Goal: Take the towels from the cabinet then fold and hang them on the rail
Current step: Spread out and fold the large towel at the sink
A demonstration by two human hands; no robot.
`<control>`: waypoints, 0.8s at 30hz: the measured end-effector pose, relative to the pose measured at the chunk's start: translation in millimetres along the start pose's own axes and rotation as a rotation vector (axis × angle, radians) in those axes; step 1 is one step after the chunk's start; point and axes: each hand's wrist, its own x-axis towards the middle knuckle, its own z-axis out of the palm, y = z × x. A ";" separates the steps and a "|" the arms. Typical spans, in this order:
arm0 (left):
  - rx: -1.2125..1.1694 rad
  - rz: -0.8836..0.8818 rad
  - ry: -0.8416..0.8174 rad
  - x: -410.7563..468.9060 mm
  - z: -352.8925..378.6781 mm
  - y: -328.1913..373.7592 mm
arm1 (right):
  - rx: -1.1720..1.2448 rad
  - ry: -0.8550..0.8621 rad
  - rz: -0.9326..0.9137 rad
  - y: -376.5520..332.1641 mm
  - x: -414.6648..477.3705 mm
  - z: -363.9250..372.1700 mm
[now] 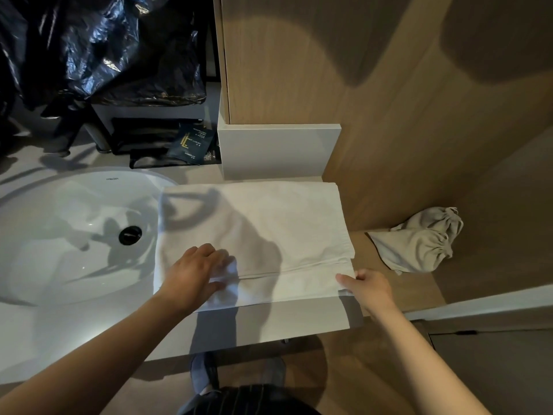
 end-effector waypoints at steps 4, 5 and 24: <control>-0.001 -0.015 -0.009 1.0 -0.9 0.1 | -0.041 0.048 0.001 11.3 -3.7 -7.3; -0.002 -0.004 -0.012 1.2 -1.5 0.2 | -0.091 0.060 -0.002 11.5 -5.2 -4.9; -0.063 0.141 0.105 -19.6 -15.8 -19.3 | 0.329 0.075 0.013 -33.1 -3.9 -0.4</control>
